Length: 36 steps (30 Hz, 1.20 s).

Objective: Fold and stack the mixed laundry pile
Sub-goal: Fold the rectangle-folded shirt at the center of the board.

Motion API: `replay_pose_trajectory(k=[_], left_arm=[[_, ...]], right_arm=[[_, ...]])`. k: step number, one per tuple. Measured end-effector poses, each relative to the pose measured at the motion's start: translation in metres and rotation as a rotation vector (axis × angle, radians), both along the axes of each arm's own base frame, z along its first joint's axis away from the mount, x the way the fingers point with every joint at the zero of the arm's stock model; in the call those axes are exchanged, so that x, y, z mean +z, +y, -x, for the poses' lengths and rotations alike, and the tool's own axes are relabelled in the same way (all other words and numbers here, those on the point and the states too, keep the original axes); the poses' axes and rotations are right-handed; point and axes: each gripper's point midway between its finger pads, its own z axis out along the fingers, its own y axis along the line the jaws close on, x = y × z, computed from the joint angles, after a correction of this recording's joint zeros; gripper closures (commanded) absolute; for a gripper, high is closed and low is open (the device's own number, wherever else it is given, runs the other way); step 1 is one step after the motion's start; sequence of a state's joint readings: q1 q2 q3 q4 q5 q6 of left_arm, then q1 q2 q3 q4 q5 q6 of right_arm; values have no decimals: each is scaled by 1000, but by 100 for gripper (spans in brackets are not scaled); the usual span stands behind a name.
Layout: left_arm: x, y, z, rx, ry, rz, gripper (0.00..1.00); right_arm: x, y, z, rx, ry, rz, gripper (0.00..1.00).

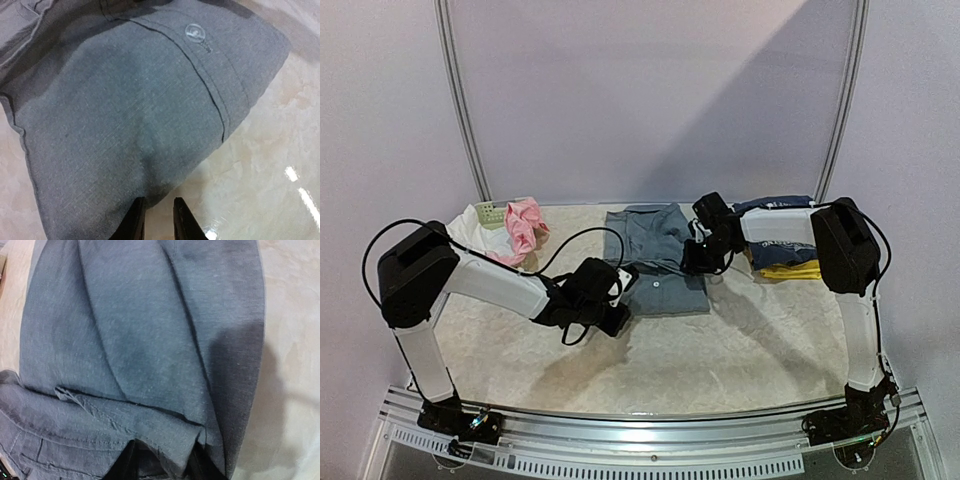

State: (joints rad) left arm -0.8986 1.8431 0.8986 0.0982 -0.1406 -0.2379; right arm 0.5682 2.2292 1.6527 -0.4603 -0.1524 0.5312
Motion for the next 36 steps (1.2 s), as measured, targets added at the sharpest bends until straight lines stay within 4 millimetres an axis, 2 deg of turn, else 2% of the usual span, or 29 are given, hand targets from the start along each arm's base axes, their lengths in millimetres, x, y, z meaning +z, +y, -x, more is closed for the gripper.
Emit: replay_pose_trajectory(k=[6,8,11,15,19,23,25,27,29,33,36], left_arm=[[26,-4,-4,2,-31,31,79],[31,-7,-7,3,-38,38,79],[36,-9,-10,8,-45,39,79],[38,-6,-14,24,-53,31,80],[38,-4,-17,33,-57,29,80],[34,1,-22,48,-50,23,81],[30,4,-24,55,-43,19,81],[24,7,-27,61,-33,11,81],[20,9,-28,66,-26,6,82],[14,12,-30,71,-13,-2,82],[14,12,-30,69,-9,3,82]], right_arm=[[9,2,-4,11,-13,0,32],[15,3,-7,19,-26,5,22],[24,4,-12,29,-49,11,13],[38,3,-13,34,-73,17,9],[63,2,-12,41,-118,-2,8],[86,-3,2,51,-155,-40,9],[92,-2,11,63,-171,-56,11],[93,0,21,76,-180,-65,18],[92,7,33,109,-185,-85,32],[86,34,61,214,-158,-167,59],[87,56,77,299,-137,-242,71]])
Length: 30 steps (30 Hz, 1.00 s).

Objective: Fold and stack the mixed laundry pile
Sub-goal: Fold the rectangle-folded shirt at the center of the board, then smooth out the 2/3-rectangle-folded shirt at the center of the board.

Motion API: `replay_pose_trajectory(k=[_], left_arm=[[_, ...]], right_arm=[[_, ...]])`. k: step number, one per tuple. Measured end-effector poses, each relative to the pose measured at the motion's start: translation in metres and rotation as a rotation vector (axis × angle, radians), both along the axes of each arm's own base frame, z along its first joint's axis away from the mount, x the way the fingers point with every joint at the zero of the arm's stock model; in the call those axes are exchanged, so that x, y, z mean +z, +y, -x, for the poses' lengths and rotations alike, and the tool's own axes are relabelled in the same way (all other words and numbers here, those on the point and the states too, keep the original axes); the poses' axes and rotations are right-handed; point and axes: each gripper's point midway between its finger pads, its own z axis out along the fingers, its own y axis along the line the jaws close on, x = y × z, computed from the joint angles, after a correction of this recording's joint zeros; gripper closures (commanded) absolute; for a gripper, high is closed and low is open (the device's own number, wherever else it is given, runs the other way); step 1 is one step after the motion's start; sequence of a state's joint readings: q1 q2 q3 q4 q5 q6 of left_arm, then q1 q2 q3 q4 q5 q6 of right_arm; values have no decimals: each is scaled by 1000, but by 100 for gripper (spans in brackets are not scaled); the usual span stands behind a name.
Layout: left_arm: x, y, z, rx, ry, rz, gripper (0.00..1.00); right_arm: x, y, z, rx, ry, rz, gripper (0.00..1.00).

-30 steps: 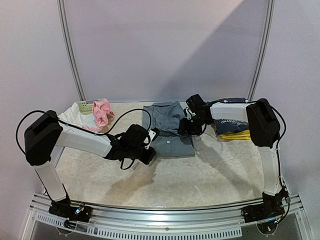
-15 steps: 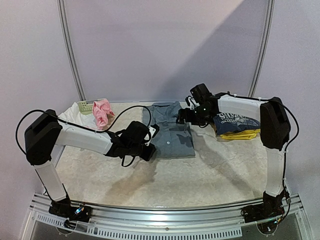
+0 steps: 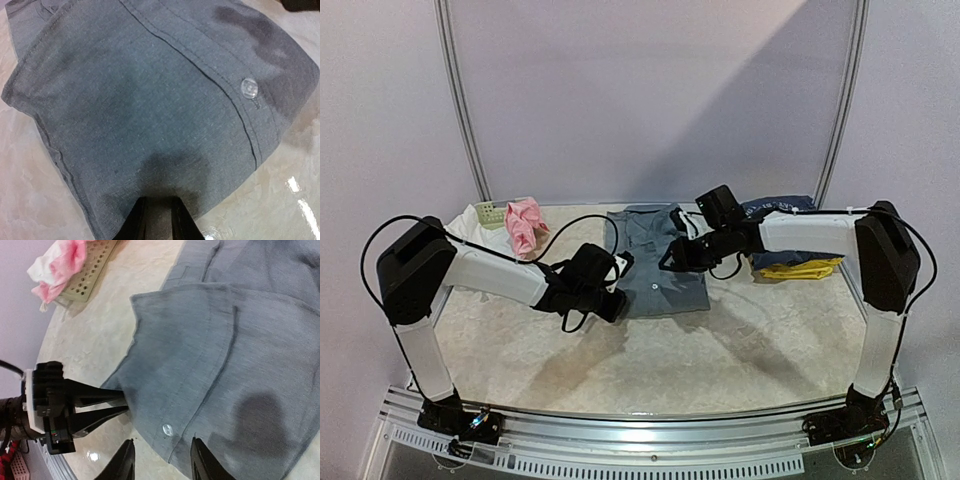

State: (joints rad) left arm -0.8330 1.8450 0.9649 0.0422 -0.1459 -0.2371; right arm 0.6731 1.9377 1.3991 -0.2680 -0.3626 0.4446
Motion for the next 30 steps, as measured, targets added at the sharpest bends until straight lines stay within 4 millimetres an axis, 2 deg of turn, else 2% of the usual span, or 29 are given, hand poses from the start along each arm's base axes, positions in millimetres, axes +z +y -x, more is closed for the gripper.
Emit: replay_pose_trajectory(k=[4,11,17,23,30], left_arm=[[-3,-1,0,-2,4,1,83],[-8,0,1,-4,15,-6,84],[-9,1,2,-3,17,-8,85],[-18,8,6,2,32,-17,85],[-22,12,6,18,41,10,87]], right_arm=[[-10,20,12,92,37,-64,83],[-70,27,31,173,180,-59,91],[-80,24,37,203,197,-66,89],[-98,3,34,185,234,-79,87],[-100,-3,32,197,222,-115,84]])
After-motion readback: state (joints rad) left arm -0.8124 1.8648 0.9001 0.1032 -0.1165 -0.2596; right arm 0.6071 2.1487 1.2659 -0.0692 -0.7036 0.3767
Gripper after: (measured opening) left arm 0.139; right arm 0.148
